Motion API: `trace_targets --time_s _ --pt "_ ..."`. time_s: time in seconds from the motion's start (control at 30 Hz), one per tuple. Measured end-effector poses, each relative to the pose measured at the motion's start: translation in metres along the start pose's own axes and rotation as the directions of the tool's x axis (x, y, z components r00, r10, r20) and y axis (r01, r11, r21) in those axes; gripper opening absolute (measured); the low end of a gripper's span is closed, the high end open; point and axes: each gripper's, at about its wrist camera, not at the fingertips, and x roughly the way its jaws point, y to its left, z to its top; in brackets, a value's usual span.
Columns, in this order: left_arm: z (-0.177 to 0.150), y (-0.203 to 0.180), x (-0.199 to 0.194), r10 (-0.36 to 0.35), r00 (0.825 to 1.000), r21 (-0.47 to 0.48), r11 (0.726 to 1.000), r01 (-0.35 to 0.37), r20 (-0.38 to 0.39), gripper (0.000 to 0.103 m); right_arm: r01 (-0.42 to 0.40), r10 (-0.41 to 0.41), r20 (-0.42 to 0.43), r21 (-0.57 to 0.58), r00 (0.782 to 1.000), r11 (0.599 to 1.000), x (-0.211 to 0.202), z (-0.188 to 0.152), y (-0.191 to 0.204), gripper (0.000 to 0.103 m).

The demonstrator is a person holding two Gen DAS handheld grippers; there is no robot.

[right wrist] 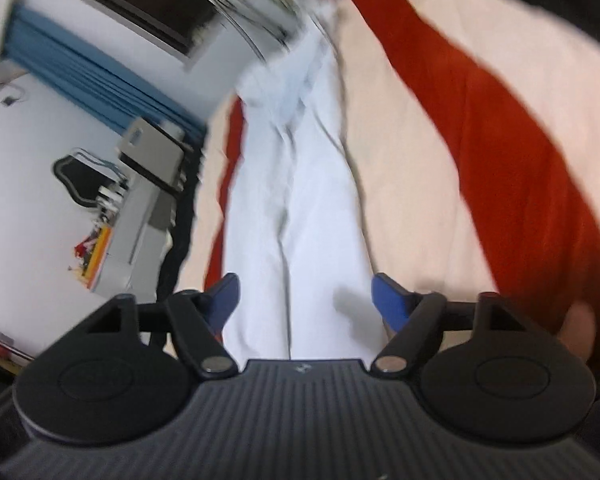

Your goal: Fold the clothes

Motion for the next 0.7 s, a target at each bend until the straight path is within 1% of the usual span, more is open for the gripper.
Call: trace_targets --time_s 0.03,0.07,0.1,0.17,0.2,0.23,0.27,0.37,0.43,0.5,0.6,0.7 --pt "0.007 0.014 0.000 -0.005 1.000 -0.055 0.998 0.005 0.004 0.075 0.017 -0.016 -0.021 0.019 1.000 1.000 0.007 -0.001 -0.002 0.075" --pt "0.012 0.031 0.005 -0.018 1.000 -0.119 0.993 0.018 0.002 0.077 0.033 -0.032 -0.042 0.033 0.999 0.999 0.013 -0.002 -0.003 0.075" --pt "0.017 0.049 0.012 -0.024 1.000 -0.194 0.981 0.024 0.000 0.077 0.050 -0.047 -0.068 0.050 0.997 0.997 0.021 -0.004 -0.005 0.075" --pt "0.024 0.084 0.032 -0.030 1.000 -0.326 0.945 0.026 -0.008 0.075 0.082 -0.074 -0.104 0.081 0.992 0.993 0.032 -0.007 -0.010 0.074" --pt "0.024 0.098 0.044 -0.041 0.999 -0.378 0.925 0.029 -0.024 0.075 0.096 -0.085 -0.118 0.089 0.989 0.991 0.037 -0.009 -0.011 0.067" --pt "0.023 0.109 0.055 -0.059 0.997 -0.423 0.906 0.033 -0.048 0.073 0.097 -0.084 -0.135 0.093 0.987 0.991 0.040 -0.010 -0.011 0.064" --pt "0.023 0.117 0.063 -0.074 0.995 -0.456 0.889 0.037 -0.064 0.073 0.086 -0.070 -0.152 0.100 0.986 0.991 0.043 -0.012 -0.012 0.063" --pt "0.021 0.125 0.067 -0.099 0.993 -0.496 0.866 0.054 -0.065 0.073 0.065 -0.043 -0.197 0.110 0.980 0.992 0.047 -0.020 -0.011 0.059" --pt "0.018 0.120 0.065 -0.117 0.990 -0.482 0.874 0.067 -0.075 0.073 0.066 -0.043 -0.223 0.098 0.974 0.993 0.049 -0.026 -0.007 0.046" --pt "0.013 0.115 0.064 -0.119 0.989 -0.465 0.883 0.065 -0.089 0.071 0.074 -0.054 -0.232 0.078 0.971 0.994 0.050 -0.031 -0.003 0.044" --pt "0.007 0.112 0.060 -0.151 0.983 -0.476 0.875 0.083 -0.106 0.069 0.079 -0.060 -0.236 0.072 0.970 0.994 0.052 -0.038 0.003 0.044" --pt "0.005 0.110 0.059 -0.168 0.978 -0.480 0.873 0.089 -0.124 0.059 0.096 -0.077 -0.243 0.067 0.967 0.993 0.053 -0.044 0.005 0.044"
